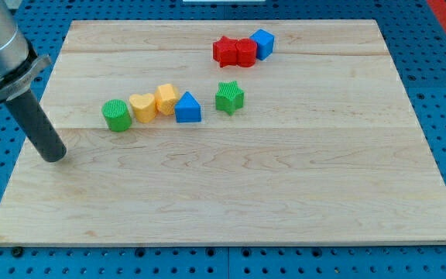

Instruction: Move the yellow blocks away from the green circle

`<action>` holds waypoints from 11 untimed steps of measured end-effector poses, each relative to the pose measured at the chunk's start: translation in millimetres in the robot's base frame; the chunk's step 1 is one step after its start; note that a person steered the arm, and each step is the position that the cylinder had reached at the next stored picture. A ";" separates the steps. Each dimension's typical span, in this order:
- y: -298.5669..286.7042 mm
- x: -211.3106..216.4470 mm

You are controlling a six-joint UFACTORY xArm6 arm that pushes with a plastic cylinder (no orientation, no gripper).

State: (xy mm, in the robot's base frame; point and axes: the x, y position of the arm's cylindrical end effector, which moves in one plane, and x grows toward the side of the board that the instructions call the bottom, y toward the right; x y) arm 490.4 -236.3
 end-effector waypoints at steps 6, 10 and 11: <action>61.1 -65.1; 139.8 -93.1; 146.9 -97.9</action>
State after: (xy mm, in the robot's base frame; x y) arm 392.5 -89.4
